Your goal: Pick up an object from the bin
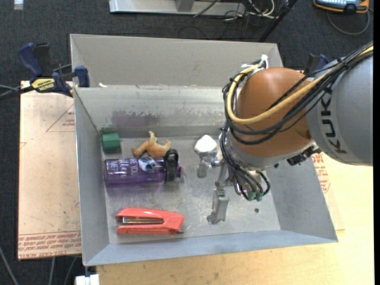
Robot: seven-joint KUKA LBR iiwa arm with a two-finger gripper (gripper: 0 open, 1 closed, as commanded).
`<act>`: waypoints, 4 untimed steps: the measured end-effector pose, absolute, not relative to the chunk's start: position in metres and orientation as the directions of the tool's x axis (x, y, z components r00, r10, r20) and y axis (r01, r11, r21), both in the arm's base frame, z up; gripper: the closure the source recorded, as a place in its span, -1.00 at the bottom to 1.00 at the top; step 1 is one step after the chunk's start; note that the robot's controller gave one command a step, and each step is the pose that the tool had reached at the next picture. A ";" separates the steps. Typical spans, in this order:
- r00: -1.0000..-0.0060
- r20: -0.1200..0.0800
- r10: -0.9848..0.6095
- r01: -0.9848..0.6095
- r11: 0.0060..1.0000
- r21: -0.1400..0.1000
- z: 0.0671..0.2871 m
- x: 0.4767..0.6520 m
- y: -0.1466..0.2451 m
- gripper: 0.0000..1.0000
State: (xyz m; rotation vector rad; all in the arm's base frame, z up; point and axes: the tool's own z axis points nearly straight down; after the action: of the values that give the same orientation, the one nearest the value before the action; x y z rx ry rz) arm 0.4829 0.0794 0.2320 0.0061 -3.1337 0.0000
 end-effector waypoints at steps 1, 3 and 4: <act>-1.000 0.000 -0.001 -0.001 1.000 0.001 0.236 0.484 0.079 -1.00; -0.988 0.000 -0.155 -0.155 0.988 0.005 0.189 0.531 0.127 -1.00; -0.999 -0.005 -0.038 -0.038 0.999 0.002 0.187 0.552 0.124 -1.00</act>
Offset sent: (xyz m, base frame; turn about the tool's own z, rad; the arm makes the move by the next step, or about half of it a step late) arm 0.0518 0.0699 -0.0590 -0.2147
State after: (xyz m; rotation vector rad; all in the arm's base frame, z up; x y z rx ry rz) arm 0.5517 0.1235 0.1865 0.0593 -3.1458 -0.0031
